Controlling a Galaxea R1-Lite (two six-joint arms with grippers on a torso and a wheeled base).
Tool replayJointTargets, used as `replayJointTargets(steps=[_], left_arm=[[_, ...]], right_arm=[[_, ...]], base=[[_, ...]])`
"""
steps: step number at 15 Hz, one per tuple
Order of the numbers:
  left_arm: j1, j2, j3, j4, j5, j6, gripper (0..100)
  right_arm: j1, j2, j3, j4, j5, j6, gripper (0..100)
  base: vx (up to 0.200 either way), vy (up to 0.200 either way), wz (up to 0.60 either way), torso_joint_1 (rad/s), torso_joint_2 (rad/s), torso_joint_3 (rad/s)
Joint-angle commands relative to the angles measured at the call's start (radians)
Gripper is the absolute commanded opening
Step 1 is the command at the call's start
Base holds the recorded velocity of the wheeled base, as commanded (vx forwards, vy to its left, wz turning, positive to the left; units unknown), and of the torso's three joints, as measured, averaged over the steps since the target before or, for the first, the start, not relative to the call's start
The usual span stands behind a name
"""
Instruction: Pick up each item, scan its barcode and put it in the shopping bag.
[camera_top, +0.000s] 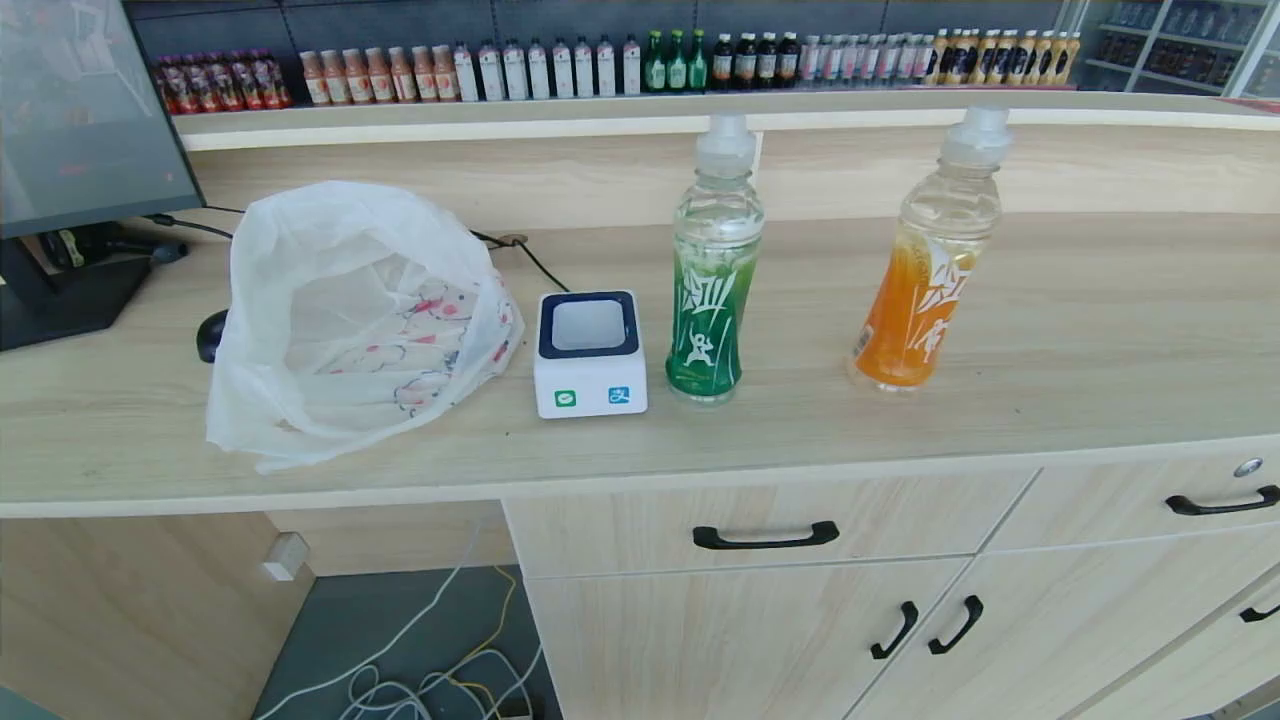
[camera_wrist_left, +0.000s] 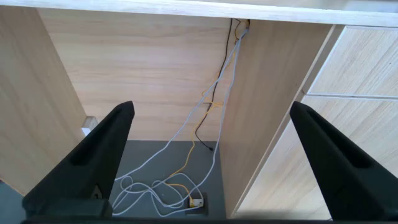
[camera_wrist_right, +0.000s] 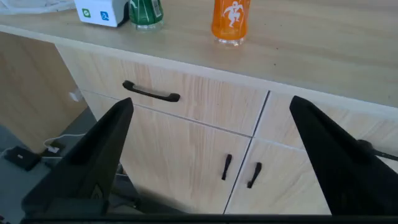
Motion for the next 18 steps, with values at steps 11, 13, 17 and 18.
replayJointTargets(steps=[11,13,17,18], left_arm=[[0.0,0.0,0.0,0.0,0.002,0.0,100],[0.0,0.0,0.0,0.0,0.0,0.0,100],[0.0,0.0,0.0,0.0,0.0,0.0,100],[0.0,0.0,0.0,0.0,0.0,0.0,100]], right_arm=[[0.445,0.623,-0.022,-0.642,0.009,0.031,100],[0.459,0.644,-0.022,-0.647,0.006,-0.01,100],[0.49,0.661,-0.025,-0.647,-0.081,-0.145,100],[0.53,0.667,-0.02,-0.647,-0.141,-0.147,100]], base=[[0.0,0.0,0.0,0.0,0.0,0.0],[0.0,0.0,0.0,0.0,0.0,0.0],[0.0,0.0,0.0,0.0,0.0,0.0],[0.0,0.0,0.0,0.0,0.0,0.0]])
